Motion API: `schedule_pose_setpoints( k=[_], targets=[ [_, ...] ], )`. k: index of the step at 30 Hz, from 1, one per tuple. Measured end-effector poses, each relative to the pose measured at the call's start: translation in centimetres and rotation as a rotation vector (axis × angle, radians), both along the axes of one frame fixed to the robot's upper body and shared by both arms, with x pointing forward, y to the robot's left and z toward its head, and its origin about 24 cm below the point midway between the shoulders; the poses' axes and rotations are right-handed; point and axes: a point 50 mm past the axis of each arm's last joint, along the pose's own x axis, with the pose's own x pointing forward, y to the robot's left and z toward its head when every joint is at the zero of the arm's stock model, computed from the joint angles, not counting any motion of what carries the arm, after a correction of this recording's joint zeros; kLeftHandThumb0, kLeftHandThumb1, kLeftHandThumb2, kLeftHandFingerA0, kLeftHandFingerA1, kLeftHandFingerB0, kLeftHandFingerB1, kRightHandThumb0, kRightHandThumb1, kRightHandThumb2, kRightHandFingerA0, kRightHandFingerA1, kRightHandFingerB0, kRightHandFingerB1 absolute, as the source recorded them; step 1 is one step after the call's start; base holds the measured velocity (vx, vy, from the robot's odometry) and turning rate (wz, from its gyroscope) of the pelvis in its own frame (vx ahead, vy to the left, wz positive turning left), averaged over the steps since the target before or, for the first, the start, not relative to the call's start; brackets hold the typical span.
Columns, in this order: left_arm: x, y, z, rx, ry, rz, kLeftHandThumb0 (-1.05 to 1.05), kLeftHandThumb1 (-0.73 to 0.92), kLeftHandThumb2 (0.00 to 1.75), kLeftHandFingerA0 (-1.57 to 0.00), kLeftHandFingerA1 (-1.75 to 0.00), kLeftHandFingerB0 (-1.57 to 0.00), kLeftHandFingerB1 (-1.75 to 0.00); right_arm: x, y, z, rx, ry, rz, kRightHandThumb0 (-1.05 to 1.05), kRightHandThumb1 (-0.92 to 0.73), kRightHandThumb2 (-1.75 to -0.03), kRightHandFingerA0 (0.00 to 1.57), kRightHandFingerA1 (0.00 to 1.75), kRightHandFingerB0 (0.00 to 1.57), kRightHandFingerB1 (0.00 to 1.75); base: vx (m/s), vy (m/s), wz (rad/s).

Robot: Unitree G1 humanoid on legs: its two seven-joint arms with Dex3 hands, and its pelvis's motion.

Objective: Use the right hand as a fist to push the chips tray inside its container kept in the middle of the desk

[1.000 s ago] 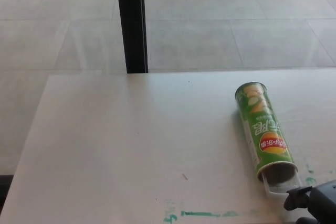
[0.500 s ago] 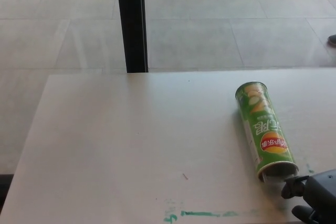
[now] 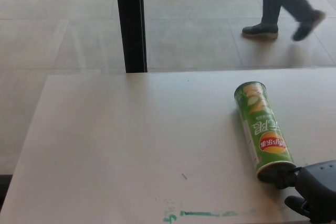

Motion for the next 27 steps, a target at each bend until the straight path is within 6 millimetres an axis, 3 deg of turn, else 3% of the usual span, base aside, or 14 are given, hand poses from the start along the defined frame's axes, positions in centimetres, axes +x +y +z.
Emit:
schedule_pose_setpoints(
  k=[1,2,3,10,11,12,13,19,20,21,23,24,26,27],
  targets=[
    [0.0,0.0,0.0,0.001,0.002,-0.002,-0.68,0.63,1.0,-0.41,-0.59,-0.32,-0.54,0.1,0.1,0.0,0.0,0.0,0.0,-0.6,-0.8,-0.64,0.89,1.12,0.57,0.43,0.0,0.0,0.0],
    [0.0,0.0,0.0,0.001,0.004,-0.004,-0.68,0.63,1.0,-0.41,-0.59,-0.32,-0.54,0.2,0.1,-0.1,0.002,0.001,-0.002,-0.6,-0.8,-0.64,0.89,1.12,0.57,0.43,0.0,0.0,0.0],
    [0.0,0.0,0.0,0.001,0.005,-0.004,-0.68,0.8,0.64,-0.47,-0.51,-0.36,-0.43,0.3,0.2,-0.2,0.004,0.003,-0.003,-0.6,-0.81,-0.65,0.87,1.18,0.56,0.43,0.0,0.0,0.0],
    [0.0,0.0,0.0,0.003,0.006,-0.008,-0.69,0.81,0.63,-0.49,-0.53,-0.4,-0.43,1.0,0.6,-0.2,0.007,0.002,-0.012,-0.6,-0.8,-0.64,0.86,1.13,0.55,0.42,0.0,0.0,0.0],
    [0.0,0.0,0.0,0.004,0.007,-0.008,-0.67,0.81,0.64,-0.45,-0.54,-0.38,-0.43,1.1,0.7,-0.2,0.006,0.001,-0.013,-0.59,-0.79,-0.64,0.86,1.14,0.56,0.43,0.0,0.0,0.0],
    [0.0,0.0,0.0,0.004,0.007,-0.008,-0.67,0.63,1.0,-0.4,-0.61,-0.32,-0.54,1.1,0.7,-0.2,0.005,0.001,-0.014,-0.59,-0.8,-0.64,0.86,1.16,0.55,0.43,0.0,0.0,0.0],
    [-0.1,0.0,0.1,0.003,0.007,-0.008,-0.67,0.63,1.0,-0.4,-0.61,-0.32,-0.54,1.1,0.7,-0.2,0.005,0.0,-0.015,-0.59,-0.8,-0.64,0.86,1.16,0.55,0.43,0.0,0.0,0.0],
    [-0.1,0.0,0.0,0.002,0.008,-0.01,-0.69,0.63,1.0,-0.43,-0.62,-0.32,-0.54,0.7,0.6,-0.1,0.004,-0.009,-0.02,-0.6,-0.8,-0.64,0.93,0.99,0.62,0.46,0.0,0.0,0.0],
    [0.0,0.0,0.0,0.002,0.007,-0.01,-0.68,0.8,0.63,-0.5,-0.54,-0.39,-0.43,0.6,0.6,0.0,0.005,-0.012,-0.017,-0.6,-0.81,-0.64,0.92,0.97,0.61,0.45,0.0,0.0,0.0],
    [0.0,0.0,0.0,0.002,0.006,-0.01,-0.67,0.8,0.64,-0.49,-0.54,-0.38,-0.43,0.4,0.5,0.1,0.005,-0.015,-0.014,-0.6,-0.82,-0.65,0.9,0.88,0.59,0.43,0.0,0.0,0.0],
    [0.0,0.0,0.1,0.003,0.003,-0.009,-0.68,0.8,0.64,-0.5,-0.53,-0.41,-0.43,-0.5,0.3,0.5,0.003,-0.019,-0.003,-0.59,-0.81,-0.64,0.95,0.91,0.61,0.44,0.0,0.0,0.0],
    [0.0,0.0,0.1,0.003,0.003,-0.009,-0.68,0.62,0.98,-0.45,-0.61,-0.35,-0.55,-0.9,0.2,0.7,0.002,-0.018,0.004,-0.59,-0.81,-0.64,0.94,0.83,0.62,0.45,0.0,0.0,0.0],
    [0.0,0.0,0.1,0.003,0.002,-0.008,-0.68,0.62,0.98,-0.45,-0.61,-0.35,-0.55,-1.9,-0.2,1.1,0.002,-0.014,0.013,-0.59,-0.81,-0.64,0.94,0.83,0.62,0.45,0.01,-0.002,0.03],
    [0.0,0.0,0.1,0.003,0.003,-0.007,-0.68,0.8,0.63,-0.51,-0.53,-0.39,-0.41,-2.5,-0.4,1.2,0.002,-0.007,0.016,-0.59,-0.8,-0.64,0.95,0.78,0.63,0.46,0.0,0.0,0.0]
  ],
)
